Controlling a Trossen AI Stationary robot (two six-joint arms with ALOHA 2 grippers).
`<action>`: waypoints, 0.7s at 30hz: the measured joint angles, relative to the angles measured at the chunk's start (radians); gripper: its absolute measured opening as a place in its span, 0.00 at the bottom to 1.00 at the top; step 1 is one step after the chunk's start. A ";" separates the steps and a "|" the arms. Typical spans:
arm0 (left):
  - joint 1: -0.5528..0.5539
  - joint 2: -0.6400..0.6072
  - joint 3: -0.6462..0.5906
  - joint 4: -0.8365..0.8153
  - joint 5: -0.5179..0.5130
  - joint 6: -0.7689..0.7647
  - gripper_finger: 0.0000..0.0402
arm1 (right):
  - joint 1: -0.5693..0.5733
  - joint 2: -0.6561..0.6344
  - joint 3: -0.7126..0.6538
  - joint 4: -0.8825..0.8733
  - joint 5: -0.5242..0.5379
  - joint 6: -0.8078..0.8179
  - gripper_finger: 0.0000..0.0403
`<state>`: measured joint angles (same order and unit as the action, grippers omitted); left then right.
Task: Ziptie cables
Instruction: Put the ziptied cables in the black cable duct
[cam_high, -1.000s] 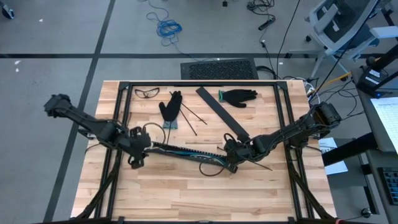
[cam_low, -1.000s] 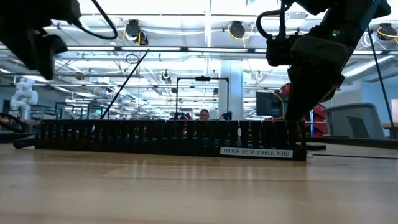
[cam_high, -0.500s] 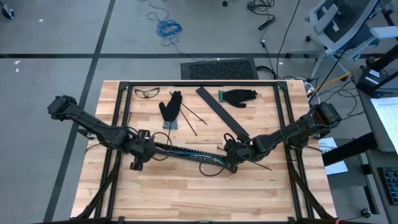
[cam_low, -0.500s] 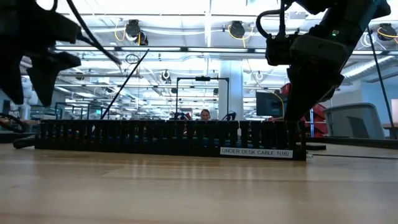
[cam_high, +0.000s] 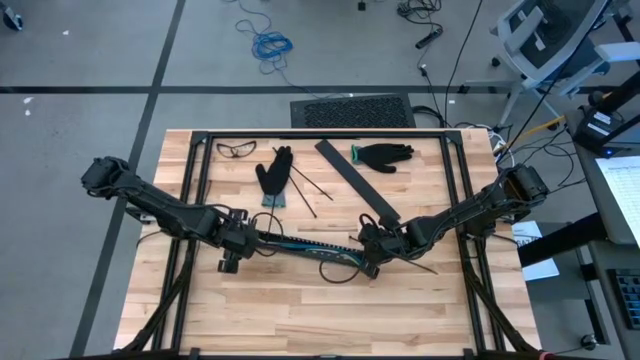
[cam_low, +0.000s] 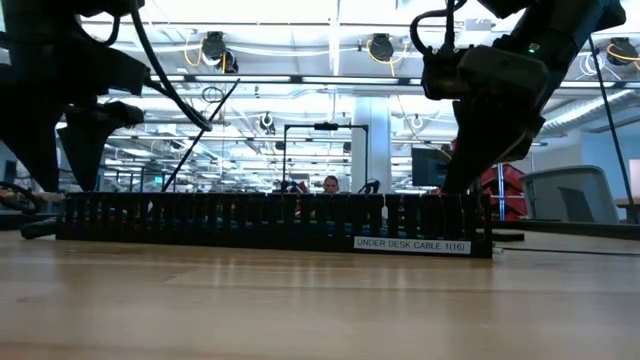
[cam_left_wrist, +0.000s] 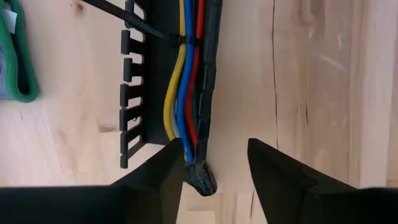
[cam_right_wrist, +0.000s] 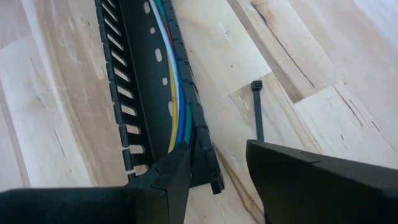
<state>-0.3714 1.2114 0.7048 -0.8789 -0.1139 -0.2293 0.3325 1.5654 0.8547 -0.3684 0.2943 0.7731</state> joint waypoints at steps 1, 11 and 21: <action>0.001 0.000 0.000 0.001 0.000 0.000 0.41 | 0.000 0.000 0.000 0.000 0.000 0.000 0.37; 0.011 0.039 0.000 0.012 0.001 0.001 0.31 | 0.000 0.000 0.000 0.002 0.000 0.000 0.37; 0.011 0.122 0.000 0.046 0.000 0.001 0.31 | 0.000 0.000 0.000 0.002 0.000 0.000 0.37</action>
<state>-0.3599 1.3337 0.7048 -0.8333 -0.1141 -0.2279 0.3326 1.5658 0.8547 -0.3664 0.2939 0.7731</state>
